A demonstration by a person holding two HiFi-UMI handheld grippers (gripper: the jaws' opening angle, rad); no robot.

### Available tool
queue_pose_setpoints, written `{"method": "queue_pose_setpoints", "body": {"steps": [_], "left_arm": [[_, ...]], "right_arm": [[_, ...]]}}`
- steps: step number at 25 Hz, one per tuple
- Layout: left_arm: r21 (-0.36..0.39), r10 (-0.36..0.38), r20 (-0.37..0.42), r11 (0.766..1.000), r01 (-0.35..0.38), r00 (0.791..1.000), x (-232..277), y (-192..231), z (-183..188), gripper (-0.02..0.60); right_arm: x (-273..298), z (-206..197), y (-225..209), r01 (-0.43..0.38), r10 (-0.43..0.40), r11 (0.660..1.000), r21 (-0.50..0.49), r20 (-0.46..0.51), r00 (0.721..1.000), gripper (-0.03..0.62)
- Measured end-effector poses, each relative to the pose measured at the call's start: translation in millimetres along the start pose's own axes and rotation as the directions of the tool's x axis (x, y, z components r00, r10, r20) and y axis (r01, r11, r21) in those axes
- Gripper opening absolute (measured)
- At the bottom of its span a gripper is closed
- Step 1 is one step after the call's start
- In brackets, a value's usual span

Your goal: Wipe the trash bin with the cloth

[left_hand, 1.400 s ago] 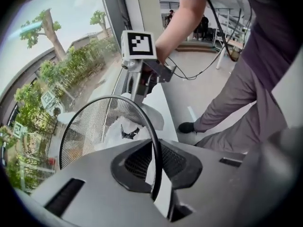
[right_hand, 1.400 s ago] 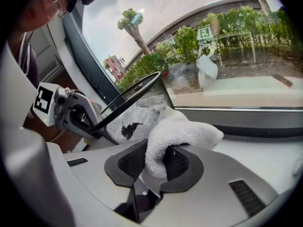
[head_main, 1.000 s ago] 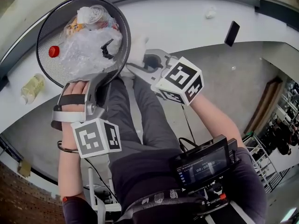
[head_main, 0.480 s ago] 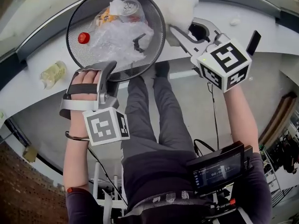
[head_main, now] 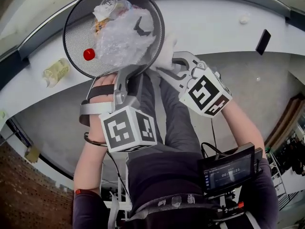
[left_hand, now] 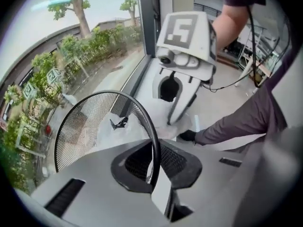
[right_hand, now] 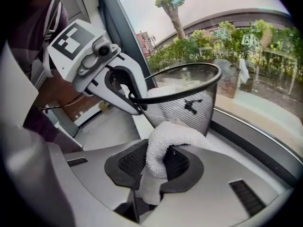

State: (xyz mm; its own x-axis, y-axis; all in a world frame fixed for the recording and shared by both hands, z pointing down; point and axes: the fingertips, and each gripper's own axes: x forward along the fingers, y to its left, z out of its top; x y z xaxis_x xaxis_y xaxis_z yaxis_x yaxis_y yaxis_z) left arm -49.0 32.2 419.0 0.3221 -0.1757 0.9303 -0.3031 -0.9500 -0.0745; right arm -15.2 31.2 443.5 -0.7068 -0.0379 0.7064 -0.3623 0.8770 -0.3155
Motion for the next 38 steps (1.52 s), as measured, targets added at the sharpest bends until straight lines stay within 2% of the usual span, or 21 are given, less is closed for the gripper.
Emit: {"method": "queue_pose_setpoints", "body": {"steps": [4,6,7,8,9,10,12,14,16,18,20,23,25,28,30,32,34,35,36,38], "left_arm": [[-0.06,0.014,-0.01,0.998,-0.015,1.0,3.9,0.1,6.1,0.029],[-0.073,0.006,0.054,0.997,-0.002,0.999,-2.1,-2.0,13.6,0.029],[-0.078,0.0,0.103,0.997,0.008,0.995,-10.0,-2.2,18.3,0.074],[-0.073,-0.001,0.142,0.997,0.012,0.99,-20.2,-0.7,20.9,0.155],[-0.05,0.006,0.158,0.999,0.002,0.987,-30.0,2.7,18.7,0.2],[-0.004,0.019,0.143,1.0,-0.018,0.99,-36.3,7.1,10.7,0.207],[0.122,0.036,0.046,0.992,-0.041,0.998,-34.4,14.1,-18.5,0.23],[0.224,0.045,-0.061,0.974,-0.03,0.997,-22.6,17.9,-47.5,0.23],[0.281,0.061,-0.113,0.959,-0.026,0.992,-12.0,20.9,-62.2,0.23],[0.278,0.055,-0.1,0.96,-0.026,0.993,-4.1,19.6,-60.2,0.219],[0.22,0.02,-0.069,0.975,-0.004,0.997,-0.6,11.9,-50.5,0.097],[0.135,-0.033,-0.061,0.99,0.041,0.998,-1.3,-0.2,-38.1,0.067],[0.065,-0.047,-0.035,0.997,0.049,0.998,-3.1,-2.4,-25.8,0.04],[-0.052,-0.045,0.004,0.998,0.045,0.999,-4.3,0.6,-8.7,0.039],[-0.096,-0.039,0.008,0.995,0.039,0.999,-3.4,3.4,-2.4,0.038],[-0.103,-0.037,0.006,0.994,0.038,0.999,-2.7,3.6,1.1,0.038],[-0.077,-0.034,0.038,0.996,0.037,0.999,-7.9,4.4,6.3,0.04],[-0.06,-0.032,0.059,0.998,0.035,0.998,-13.9,6.8,7.5,0.072],[-0.039,-0.033,0.066,0.999,0.035,0.997,-21.0,10.3,5.0,0.13],[0.049,-0.037,0.014,0.998,0.036,0.999,-31.5,16.7,-14.8,0.261]], "right_arm": [[7.2,8.6,27.9,-0.073,0.073,0.997,-0.02,0.015,0.997,0.089],[8.1,5.9,28.1,-0.068,0.068,0.997,-0.034,0.002,0.998,0.089],[7.3,4.1,26.1,-0.063,0.062,0.997,-0.039,-0.006,0.998,0.089],[5.1,2.8,23.0,-0.057,0.056,0.997,-0.046,-0.013,0.998,0.089],[1.4,2.2,18.2,-0.047,0.046,0.997,-0.053,-0.02,0.999,0.089],[-3.9,2.6,10.9,-0.031,0.03,0.998,-0.061,-0.026,0.999,0.089],[-18.8,6.5,-11.1,0.025,-0.028,0.997,-0.077,-0.035,0.999,0.089],[-36.7,17.7,-39.6,0.112,-0.114,0.99,-0.088,-0.022,0.993,0.089],[-51.5,35.5,-68.4,0.201,-0.201,0.976,-0.081,0.015,0.979,0.089],[-55.5,47.7,-88.9,0.26,-0.259,0.962,-0.078,0.029,0.966,0.089],[-44.7,48.7,-92.6,0.272,-0.274,0.953,-0.134,0.009,0.962,0.089],[-22.1,36.4,-70.5,0.225,-0.234,0.96,-0.168,-0.034,0.972,0.089],[-13.1,26.2,-47.4,0.166,-0.174,0.976,-0.138,-0.044,0.984,0.089],[1.8,14.3,-7.9,0.071,-0.075,0.994,-0.083,-0.046,0.996,0.089],[11.5,12.8,14.6,0.016,-0.018,0.998,-0.06,-0.031,0.999,0.089],[17.8,14.0,30.1,-0.028,0.027,0.999,-0.046,-0.012,1.0,0.089],[20.5,14.5,37.3,-0.047,0.047,0.998,-0.04,-0.005,0.999,0.089],[21.0,14.6,38.0,-0.051,0.05,0.998,-0.042,-0.006,0.999,0.089],[21.0,15.0,37.3,-0.054,0.054,0.997,-0.046,-0.007,0.999,0.089],[18.4,16.6,33.2,-0.059,0.059,0.997,-0.058,-0.006,0.998,0.089]]}}
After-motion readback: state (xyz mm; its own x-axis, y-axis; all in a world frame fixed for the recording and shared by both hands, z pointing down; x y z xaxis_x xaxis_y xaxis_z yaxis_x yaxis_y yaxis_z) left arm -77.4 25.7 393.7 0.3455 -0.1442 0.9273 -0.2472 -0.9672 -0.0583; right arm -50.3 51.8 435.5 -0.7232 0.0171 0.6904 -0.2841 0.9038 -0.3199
